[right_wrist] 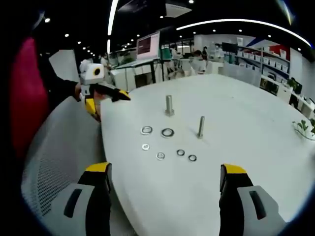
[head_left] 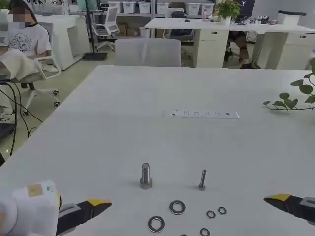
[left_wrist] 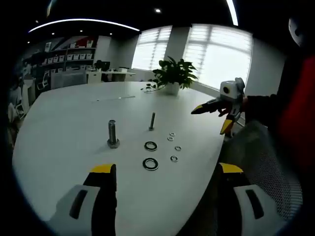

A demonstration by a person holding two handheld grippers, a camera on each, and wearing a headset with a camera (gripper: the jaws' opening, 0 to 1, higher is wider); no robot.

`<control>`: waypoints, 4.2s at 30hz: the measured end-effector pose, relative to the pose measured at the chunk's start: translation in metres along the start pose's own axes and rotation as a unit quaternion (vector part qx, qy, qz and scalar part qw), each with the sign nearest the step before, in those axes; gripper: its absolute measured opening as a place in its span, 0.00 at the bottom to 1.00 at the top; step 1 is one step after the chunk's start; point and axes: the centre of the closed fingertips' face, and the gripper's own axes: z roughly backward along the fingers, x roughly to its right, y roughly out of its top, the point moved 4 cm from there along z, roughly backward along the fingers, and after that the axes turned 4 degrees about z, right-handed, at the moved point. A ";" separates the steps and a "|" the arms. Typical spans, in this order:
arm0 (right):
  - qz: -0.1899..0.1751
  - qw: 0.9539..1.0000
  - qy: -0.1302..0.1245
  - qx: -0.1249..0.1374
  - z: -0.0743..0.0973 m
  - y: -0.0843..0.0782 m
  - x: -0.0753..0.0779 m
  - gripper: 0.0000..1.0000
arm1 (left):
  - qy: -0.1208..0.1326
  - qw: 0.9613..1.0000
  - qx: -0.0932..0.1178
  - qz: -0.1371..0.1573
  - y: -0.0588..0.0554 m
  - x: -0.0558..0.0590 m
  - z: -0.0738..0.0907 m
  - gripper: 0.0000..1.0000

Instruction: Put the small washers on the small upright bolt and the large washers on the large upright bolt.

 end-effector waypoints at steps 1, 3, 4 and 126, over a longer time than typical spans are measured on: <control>0.000 1.000 0.000 0.000 0.000 0.000 0.000 0.91 | 0.000 1.000 0.001 0.000 0.000 0.000 0.000 0.83; 0.001 1.000 0.001 0.000 0.000 0.000 0.000 0.91 | 0.000 1.000 0.001 0.000 0.000 0.000 0.000 0.83; 0.000 1.000 0.001 0.000 -0.001 0.000 0.000 0.91 | 0.001 1.000 0.000 0.001 0.000 0.000 0.000 0.83; 0.184 0.955 0.140 -0.185 -0.152 0.046 0.011 0.53 | 0.022 1.000 0.007 -0.001 0.001 0.000 -0.005 0.78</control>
